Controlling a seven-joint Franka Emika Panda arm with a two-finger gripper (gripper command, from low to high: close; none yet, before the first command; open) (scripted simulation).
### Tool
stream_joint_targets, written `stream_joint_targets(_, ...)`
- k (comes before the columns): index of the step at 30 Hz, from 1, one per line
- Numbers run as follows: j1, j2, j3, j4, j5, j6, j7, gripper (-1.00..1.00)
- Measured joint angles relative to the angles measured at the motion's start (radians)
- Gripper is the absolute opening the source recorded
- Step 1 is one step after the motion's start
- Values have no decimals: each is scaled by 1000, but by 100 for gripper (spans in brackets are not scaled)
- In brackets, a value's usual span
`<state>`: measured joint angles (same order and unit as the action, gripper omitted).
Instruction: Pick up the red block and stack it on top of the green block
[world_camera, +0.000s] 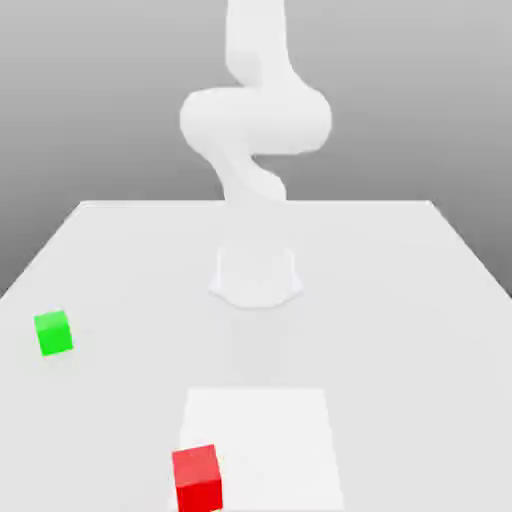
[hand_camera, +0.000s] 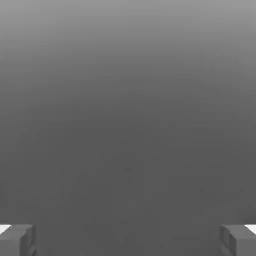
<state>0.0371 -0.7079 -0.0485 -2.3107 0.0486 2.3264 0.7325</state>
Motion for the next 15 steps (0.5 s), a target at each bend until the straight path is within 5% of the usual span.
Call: stream_joint_targets(15, 145, 559, -188, -63, 245, 156, -373, 0)
